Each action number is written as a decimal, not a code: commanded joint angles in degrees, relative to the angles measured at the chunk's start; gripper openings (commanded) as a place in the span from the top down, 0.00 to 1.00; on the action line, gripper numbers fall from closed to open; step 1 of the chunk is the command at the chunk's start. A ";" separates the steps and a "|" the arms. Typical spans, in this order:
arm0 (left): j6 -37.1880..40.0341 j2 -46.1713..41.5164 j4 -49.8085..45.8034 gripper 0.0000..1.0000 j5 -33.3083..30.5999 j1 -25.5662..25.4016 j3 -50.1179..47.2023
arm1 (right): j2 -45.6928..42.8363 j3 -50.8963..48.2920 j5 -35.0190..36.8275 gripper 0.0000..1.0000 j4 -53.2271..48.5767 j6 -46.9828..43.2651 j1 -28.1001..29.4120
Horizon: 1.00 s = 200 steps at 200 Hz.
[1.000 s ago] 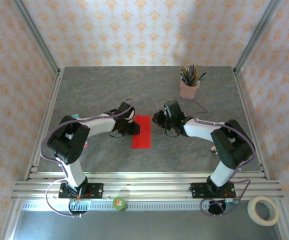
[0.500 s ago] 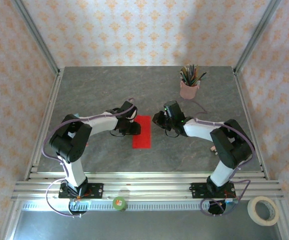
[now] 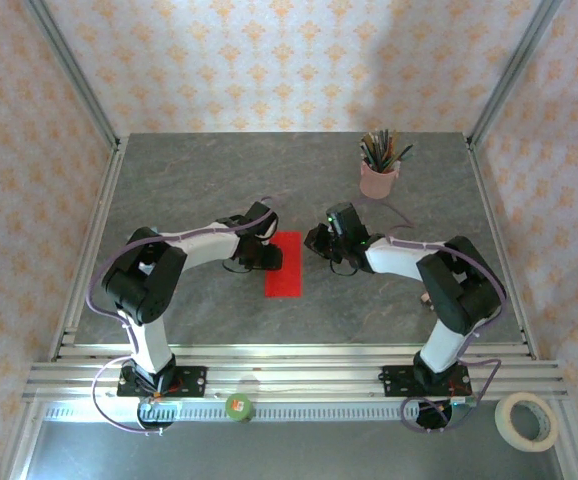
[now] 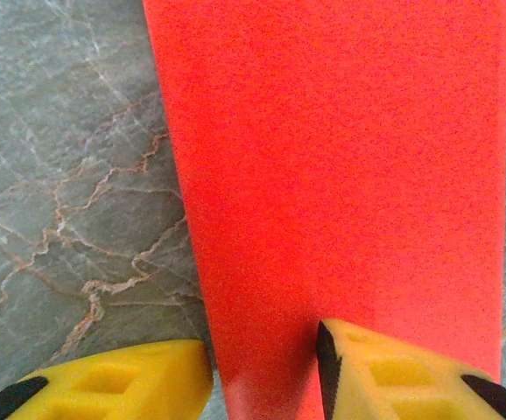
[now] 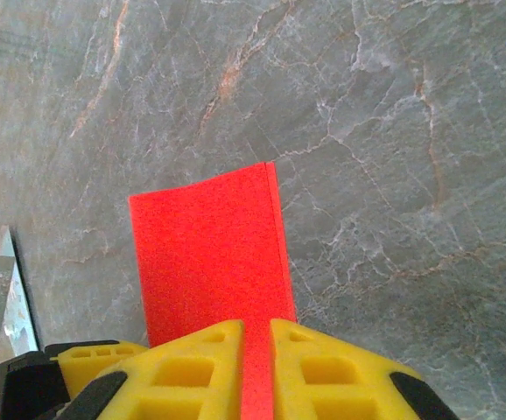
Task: Fold a paper plane with a square sheet of paper (pick it up from the middle)
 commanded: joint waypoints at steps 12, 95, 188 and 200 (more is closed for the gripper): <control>0.92 9.75 3.36 0.56 -2.75 -0.81 -3.36 | 0.81 -0.71 -0.77 0.85 0.72 0.39 -0.28; 0.93 11.02 3.74 0.56 -1.48 -0.98 -2.43 | 1.81 -0.97 -4.01 0.85 2.35 0.05 0.37; 1.89 11.24 2.95 0.55 -1.82 -1.25 -1.90 | 4.29 0.79 -6.23 0.88 2.98 -0.61 3.63; 1.83 10.78 2.79 0.54 -1.92 -1.25 -1.82 | 4.42 0.95 -6.30 0.88 2.94 -0.62 3.73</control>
